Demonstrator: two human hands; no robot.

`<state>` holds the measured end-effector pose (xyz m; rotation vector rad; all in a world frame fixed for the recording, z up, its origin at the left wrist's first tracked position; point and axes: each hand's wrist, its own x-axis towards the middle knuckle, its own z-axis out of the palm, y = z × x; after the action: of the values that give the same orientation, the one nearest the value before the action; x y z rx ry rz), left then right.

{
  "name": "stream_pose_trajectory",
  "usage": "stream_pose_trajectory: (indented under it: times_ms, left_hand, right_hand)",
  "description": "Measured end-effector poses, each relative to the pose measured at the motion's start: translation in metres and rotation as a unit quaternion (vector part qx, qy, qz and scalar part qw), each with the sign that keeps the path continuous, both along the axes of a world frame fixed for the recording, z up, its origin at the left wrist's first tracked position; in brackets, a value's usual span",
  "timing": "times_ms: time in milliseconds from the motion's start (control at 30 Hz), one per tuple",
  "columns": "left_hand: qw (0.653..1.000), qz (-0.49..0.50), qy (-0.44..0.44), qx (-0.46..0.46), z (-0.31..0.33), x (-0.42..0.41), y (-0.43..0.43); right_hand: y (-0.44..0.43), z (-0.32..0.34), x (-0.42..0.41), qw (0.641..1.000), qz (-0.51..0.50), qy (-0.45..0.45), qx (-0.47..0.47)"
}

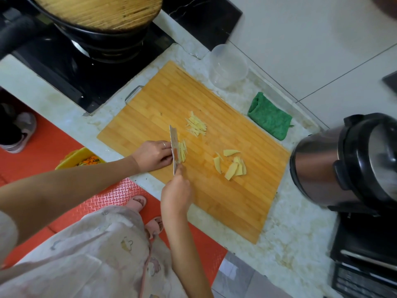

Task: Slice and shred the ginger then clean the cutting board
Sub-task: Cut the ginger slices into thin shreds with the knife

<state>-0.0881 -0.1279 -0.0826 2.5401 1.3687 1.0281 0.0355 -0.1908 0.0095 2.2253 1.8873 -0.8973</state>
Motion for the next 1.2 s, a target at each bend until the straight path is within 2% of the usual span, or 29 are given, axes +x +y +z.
stream_pose_trajectory:
  times_ms: [267,533,700,1033,1200]
  left_hand:
    - [1.0,0.0,0.007,-0.003,-0.006,-0.001,0.0]
    - [1.0,-0.006,0.027,-0.014,-0.008,-0.002,0.0]
    - [0.998,-0.038,0.045,-0.005,-0.013,-0.004,0.001]
    - [1.0,0.0,0.023,-0.011,-0.004,0.006,0.0]
    - [0.999,-0.014,0.027,-0.017,-0.006,0.003,-0.003]
  right_hand:
    - [0.0,0.0,0.007,0.999,0.026,-0.011,0.02]
    - [-0.006,0.005,0.018,0.998,-0.008,0.036,0.049]
    - [-0.008,-0.003,0.021,0.998,-0.022,0.04,0.031]
    - [-0.012,-0.003,0.031,0.998,-0.014,0.045,0.036]
    - [-0.01,-0.001,0.036,0.999,0.003,0.03,0.04]
